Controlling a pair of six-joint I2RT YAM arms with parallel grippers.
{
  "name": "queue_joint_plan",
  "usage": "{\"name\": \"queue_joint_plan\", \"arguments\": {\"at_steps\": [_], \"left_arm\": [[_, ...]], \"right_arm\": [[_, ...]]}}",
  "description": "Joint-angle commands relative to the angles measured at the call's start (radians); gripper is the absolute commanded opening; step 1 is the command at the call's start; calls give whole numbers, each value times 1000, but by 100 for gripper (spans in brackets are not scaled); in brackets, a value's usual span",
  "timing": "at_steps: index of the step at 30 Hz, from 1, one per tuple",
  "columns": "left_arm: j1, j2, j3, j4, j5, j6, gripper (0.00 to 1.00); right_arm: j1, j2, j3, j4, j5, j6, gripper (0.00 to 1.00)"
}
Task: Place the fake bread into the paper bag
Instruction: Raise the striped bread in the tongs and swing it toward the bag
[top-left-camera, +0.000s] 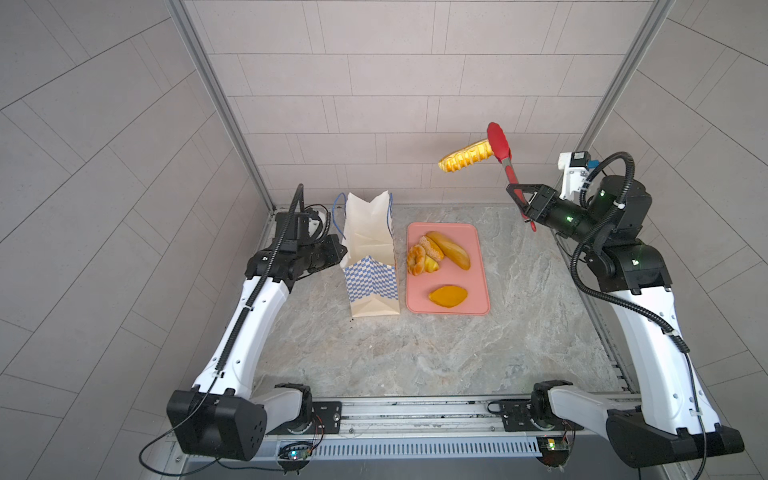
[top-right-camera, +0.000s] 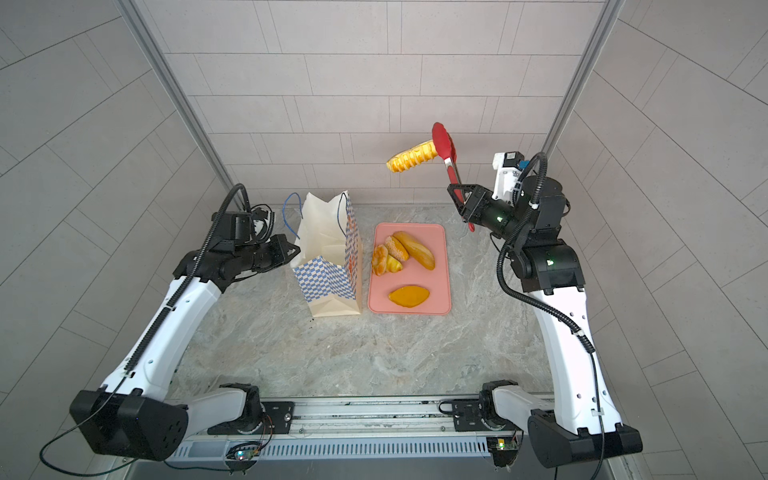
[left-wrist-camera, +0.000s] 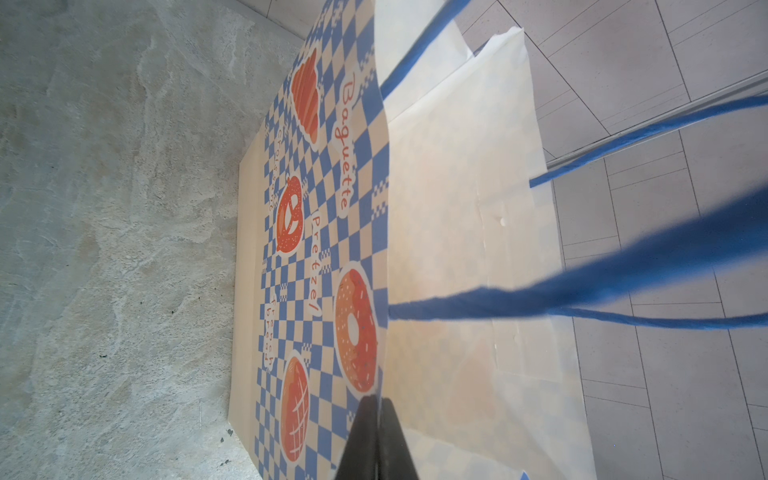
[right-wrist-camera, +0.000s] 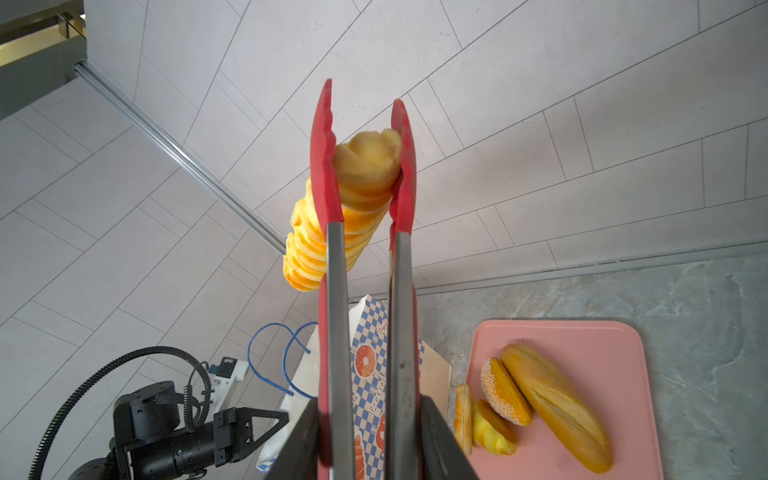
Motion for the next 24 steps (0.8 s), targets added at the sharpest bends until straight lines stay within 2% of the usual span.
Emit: {"name": "queue_joint_plan", "arguments": {"at_steps": [1, 11, 24], "left_arm": [[-5, -11, 22, 4, 1, 3, 0], [-6, -7, 24, 8, 1, 2, 0], [-7, -8, 23, 7, -2, 2, 0]], "right_arm": [[5, -15, 0, 135, -26, 57, 34], [82, 16, 24, 151, 1, 50, 35], [287, 104, 154, 16, 135, -113, 35]]}}
